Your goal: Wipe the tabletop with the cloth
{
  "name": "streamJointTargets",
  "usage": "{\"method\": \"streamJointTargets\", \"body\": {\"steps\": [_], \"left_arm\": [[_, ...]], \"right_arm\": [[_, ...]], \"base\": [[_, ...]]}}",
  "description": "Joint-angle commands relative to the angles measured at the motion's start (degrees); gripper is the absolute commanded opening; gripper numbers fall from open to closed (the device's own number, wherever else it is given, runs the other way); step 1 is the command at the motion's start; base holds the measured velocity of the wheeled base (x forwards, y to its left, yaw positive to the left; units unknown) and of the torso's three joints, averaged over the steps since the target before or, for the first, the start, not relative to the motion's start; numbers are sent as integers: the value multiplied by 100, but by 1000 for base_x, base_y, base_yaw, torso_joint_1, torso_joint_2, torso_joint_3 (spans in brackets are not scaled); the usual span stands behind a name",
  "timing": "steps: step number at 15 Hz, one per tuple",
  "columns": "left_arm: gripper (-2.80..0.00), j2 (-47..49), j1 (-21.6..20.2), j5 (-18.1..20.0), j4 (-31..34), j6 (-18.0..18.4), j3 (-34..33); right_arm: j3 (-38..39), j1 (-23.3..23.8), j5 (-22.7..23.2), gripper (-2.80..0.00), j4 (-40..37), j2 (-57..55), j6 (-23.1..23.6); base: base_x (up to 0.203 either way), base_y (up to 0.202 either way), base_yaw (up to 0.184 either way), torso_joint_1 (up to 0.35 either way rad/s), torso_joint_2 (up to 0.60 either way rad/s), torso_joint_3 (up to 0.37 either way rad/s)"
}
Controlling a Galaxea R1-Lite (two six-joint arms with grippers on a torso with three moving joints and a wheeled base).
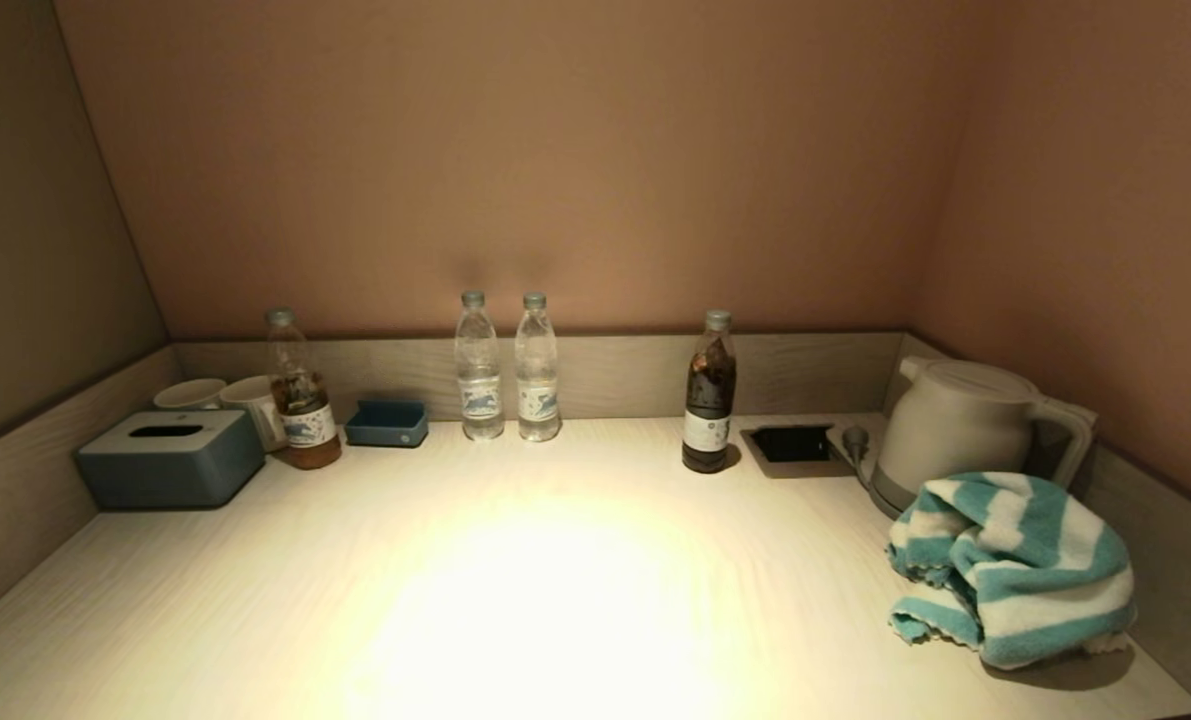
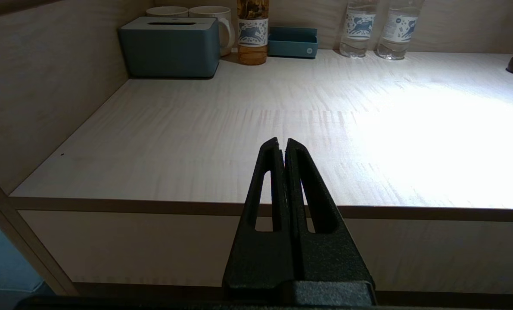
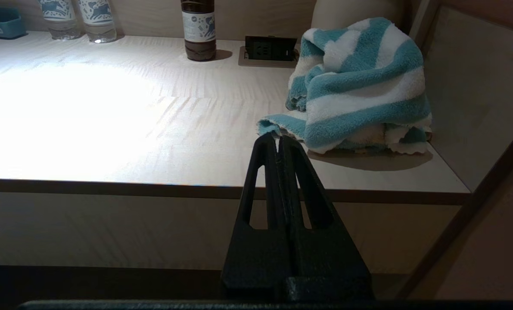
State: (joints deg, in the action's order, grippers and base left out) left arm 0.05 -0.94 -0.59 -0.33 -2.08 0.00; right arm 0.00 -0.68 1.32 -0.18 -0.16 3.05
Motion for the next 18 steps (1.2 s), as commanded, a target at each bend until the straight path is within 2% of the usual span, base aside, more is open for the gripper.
{"method": "streamJointTargets", "body": {"steps": [1,18], "left_arm": [[-280,4,-3,-2,-2,-3,0],[-280,4,-3,-2,-2,-3,0]], "right_arm": [[0,-2,9,-280,1,7,3],[0,-2,5,-280,1,3,-6]], "base": [[0,0,0,0,0,0],[0,0,0,0,0,0]]}}
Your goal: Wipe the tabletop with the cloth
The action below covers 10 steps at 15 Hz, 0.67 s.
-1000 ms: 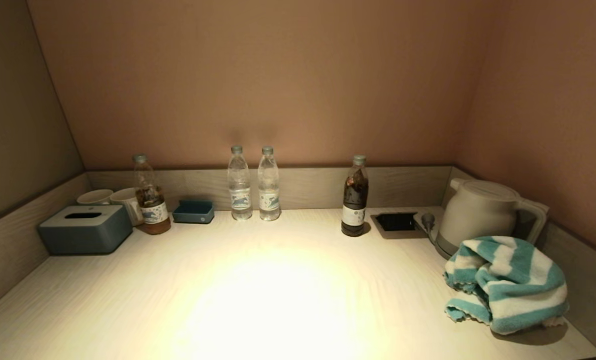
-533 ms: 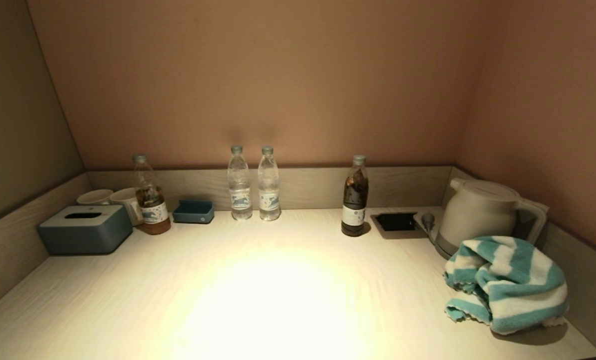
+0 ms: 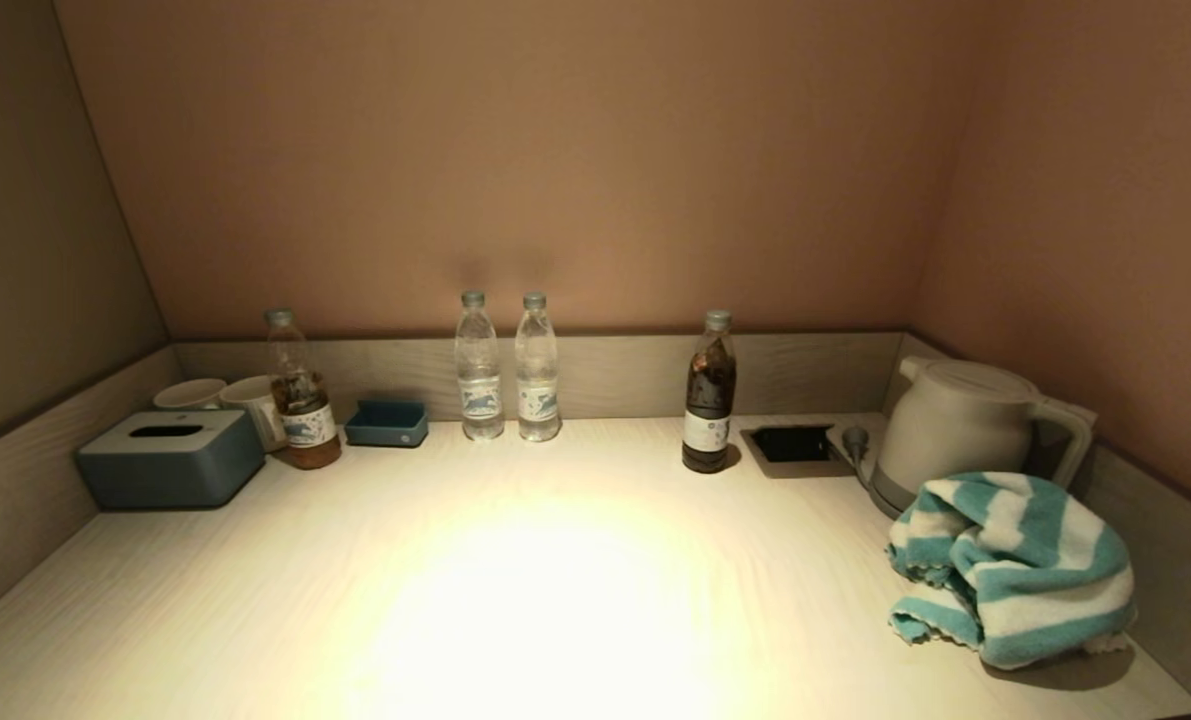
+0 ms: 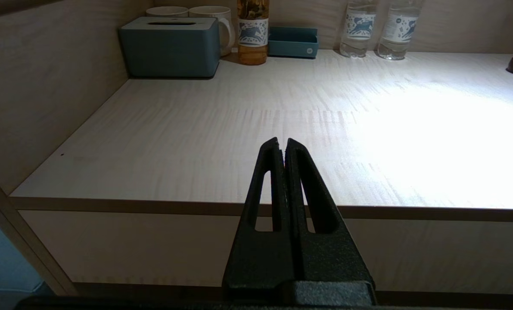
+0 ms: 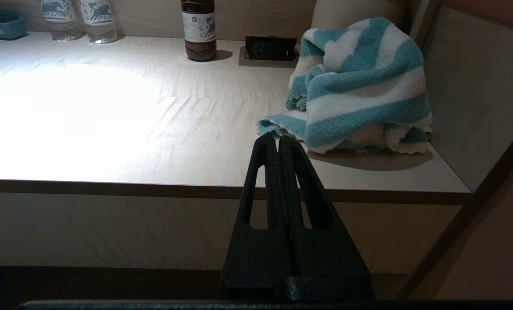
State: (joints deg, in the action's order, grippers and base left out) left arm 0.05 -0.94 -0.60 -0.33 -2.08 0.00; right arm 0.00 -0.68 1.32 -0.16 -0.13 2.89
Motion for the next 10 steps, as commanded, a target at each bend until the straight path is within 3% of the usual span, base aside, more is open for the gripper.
{"method": "streamJointTargets", "body": {"steps": [1,10], "left_arm": [[-280,4,-3,-2,-2,-3,0],[-280,4,-3,-2,-2,-3,0]], "right_arm": [[0,-2,0,-280,-2,-4,2],[0,-2,0,-280,-2,5,1]], "base": [[0,0,0,0,0,0],[0,0,0,0,0,0]]}}
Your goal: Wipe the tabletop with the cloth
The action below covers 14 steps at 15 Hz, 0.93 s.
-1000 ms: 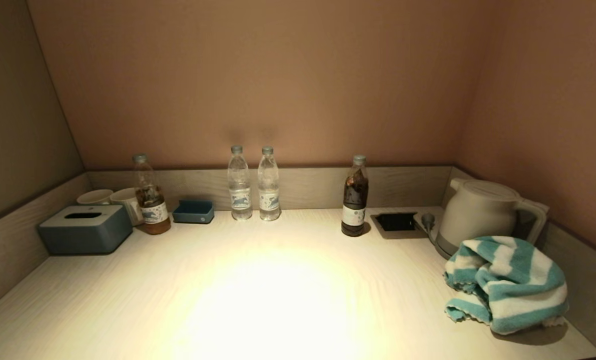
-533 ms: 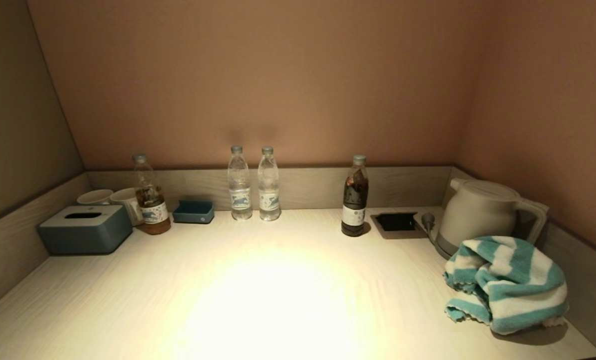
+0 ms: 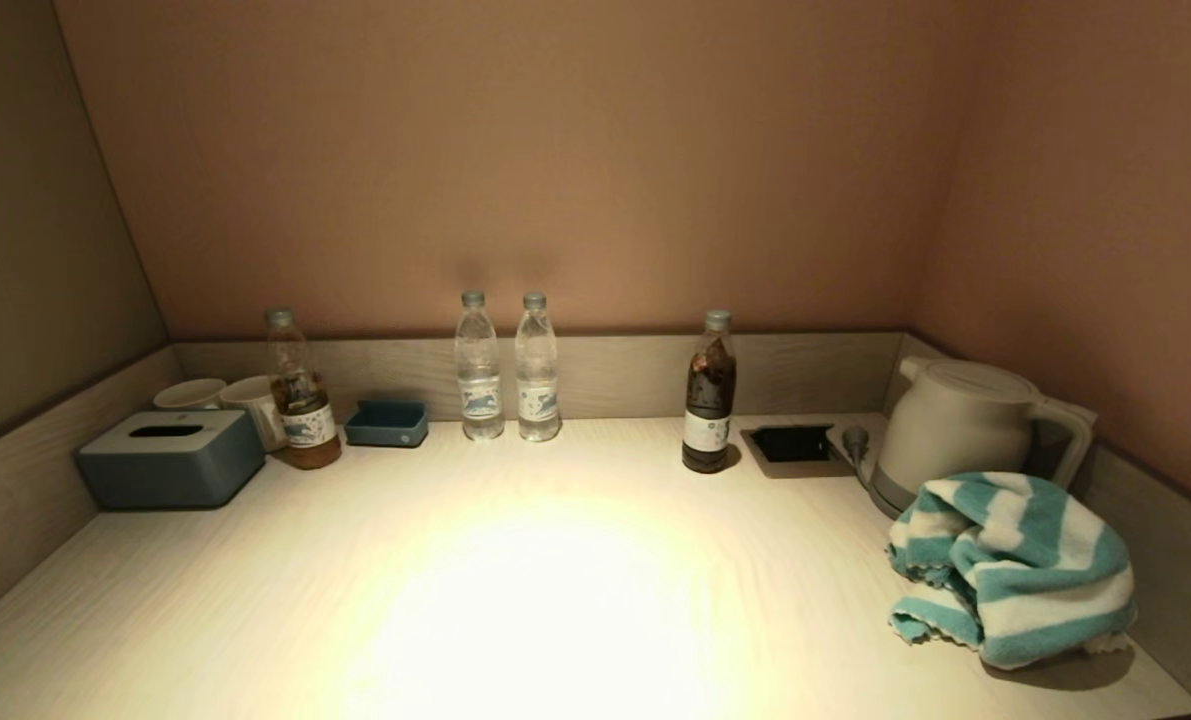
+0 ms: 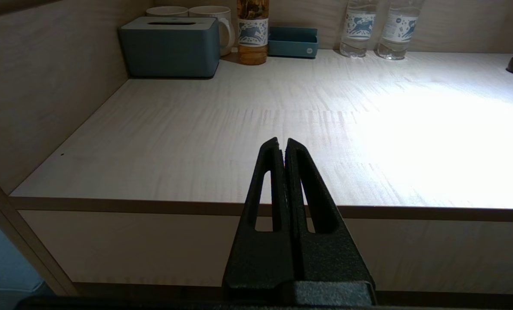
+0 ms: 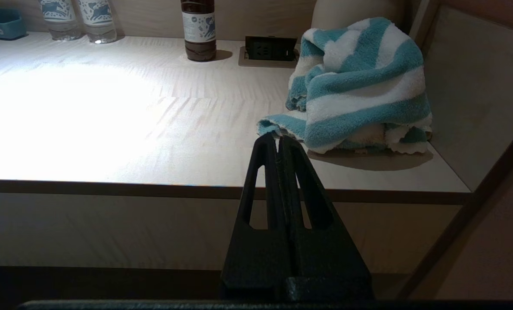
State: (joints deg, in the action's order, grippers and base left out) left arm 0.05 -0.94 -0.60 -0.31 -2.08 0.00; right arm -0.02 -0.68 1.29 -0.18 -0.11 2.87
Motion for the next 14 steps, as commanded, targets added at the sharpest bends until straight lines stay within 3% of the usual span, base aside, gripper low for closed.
{"method": "streamJointTargets", "body": {"steps": [1,14], "left_arm": [[-280,4,-3,-2,-4,-2,0],[-280,4,-3,-2,-4,-2,0]], "right_arm": [[2,-2,3,-280,1,2,3],[2,-2,3,-280,9,-7,12]], "base": [[0,0,0,0,0,0],[0,0,0,0,0,0]]}}
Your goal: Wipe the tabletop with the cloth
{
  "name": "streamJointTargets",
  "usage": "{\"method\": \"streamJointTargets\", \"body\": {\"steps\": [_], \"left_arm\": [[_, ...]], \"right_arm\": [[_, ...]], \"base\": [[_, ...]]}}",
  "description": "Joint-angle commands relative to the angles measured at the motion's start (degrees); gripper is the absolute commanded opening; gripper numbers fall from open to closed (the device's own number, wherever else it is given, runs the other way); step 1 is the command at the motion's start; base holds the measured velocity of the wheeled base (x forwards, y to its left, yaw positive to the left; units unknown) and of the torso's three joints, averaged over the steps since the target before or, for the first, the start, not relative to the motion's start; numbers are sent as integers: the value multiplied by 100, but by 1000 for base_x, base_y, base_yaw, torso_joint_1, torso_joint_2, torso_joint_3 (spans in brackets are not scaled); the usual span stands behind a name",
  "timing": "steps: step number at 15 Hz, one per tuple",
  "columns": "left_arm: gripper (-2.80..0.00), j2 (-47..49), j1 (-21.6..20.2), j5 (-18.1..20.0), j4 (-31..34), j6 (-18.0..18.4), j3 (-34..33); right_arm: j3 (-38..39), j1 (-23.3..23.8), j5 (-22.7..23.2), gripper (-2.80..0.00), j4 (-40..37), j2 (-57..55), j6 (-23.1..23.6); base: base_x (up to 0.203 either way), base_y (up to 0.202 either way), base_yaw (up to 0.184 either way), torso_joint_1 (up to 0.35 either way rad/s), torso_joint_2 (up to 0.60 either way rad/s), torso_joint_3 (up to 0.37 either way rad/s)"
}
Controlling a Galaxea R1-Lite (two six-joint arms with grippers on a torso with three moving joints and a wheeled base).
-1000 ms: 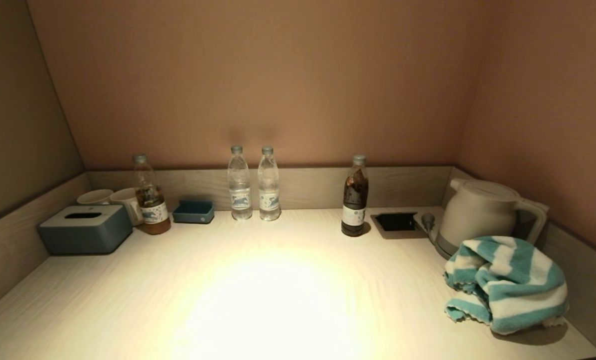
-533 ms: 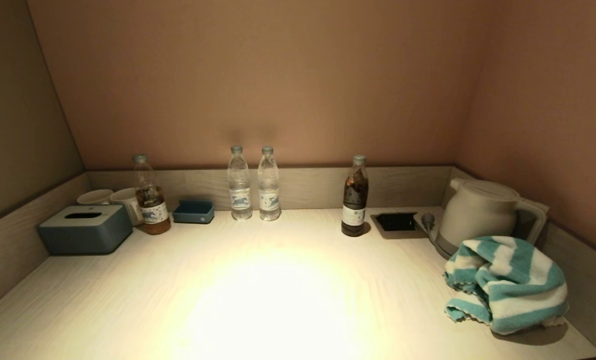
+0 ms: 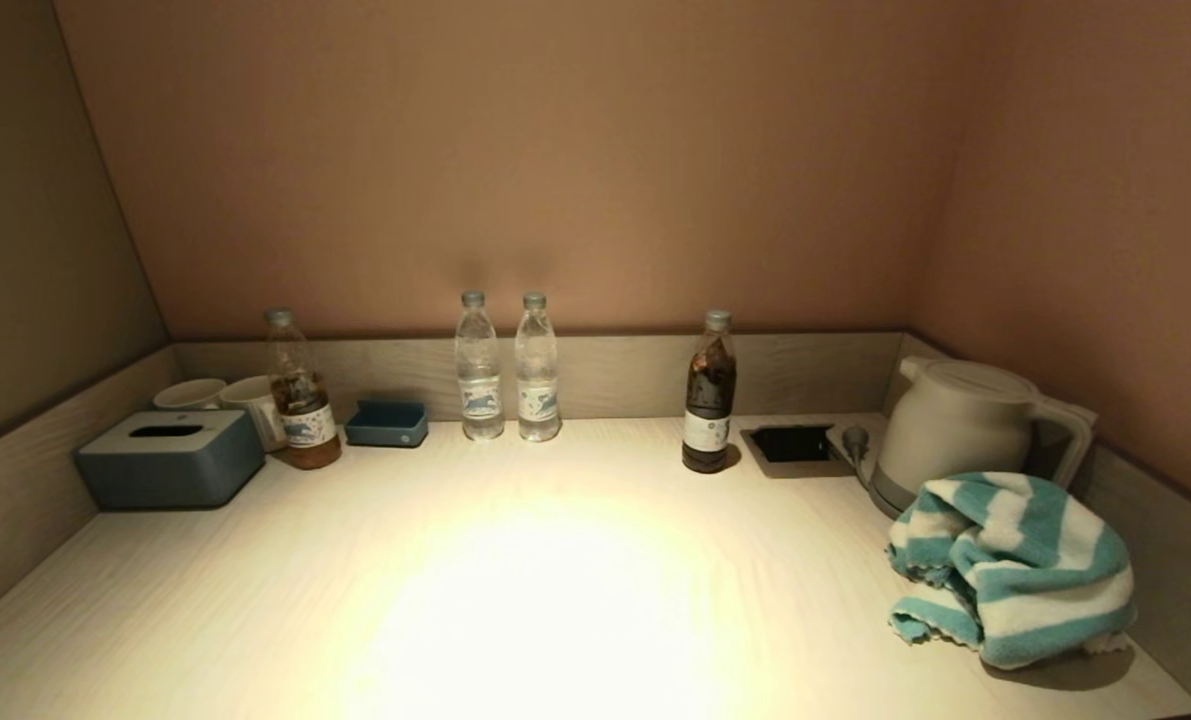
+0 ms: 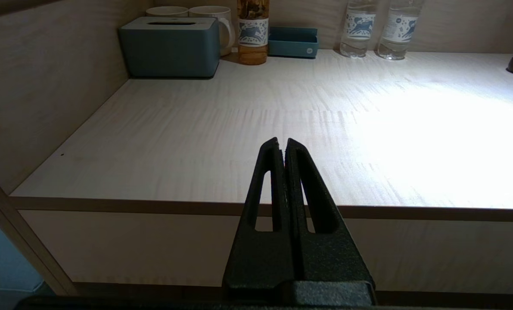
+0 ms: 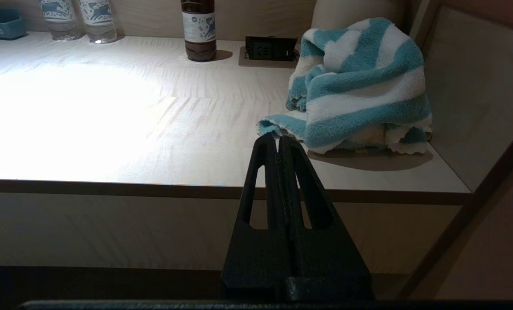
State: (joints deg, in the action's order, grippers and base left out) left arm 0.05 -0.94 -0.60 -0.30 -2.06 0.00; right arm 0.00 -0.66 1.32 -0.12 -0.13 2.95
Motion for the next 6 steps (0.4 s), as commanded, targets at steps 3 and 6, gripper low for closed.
{"method": "streamJointTargets", "body": {"steps": [3,6], "left_arm": [[-280,4,-3,-2,-5,-5,0],[-280,4,-3,-2,-5,-5,0]], "right_arm": [[0,4,0,-280,4,-4,4],[-9,-4,0,-280,-3,5,-3]], "base": [[0,0,0,0,0,0],[0,0,0,0,0,0]]}}
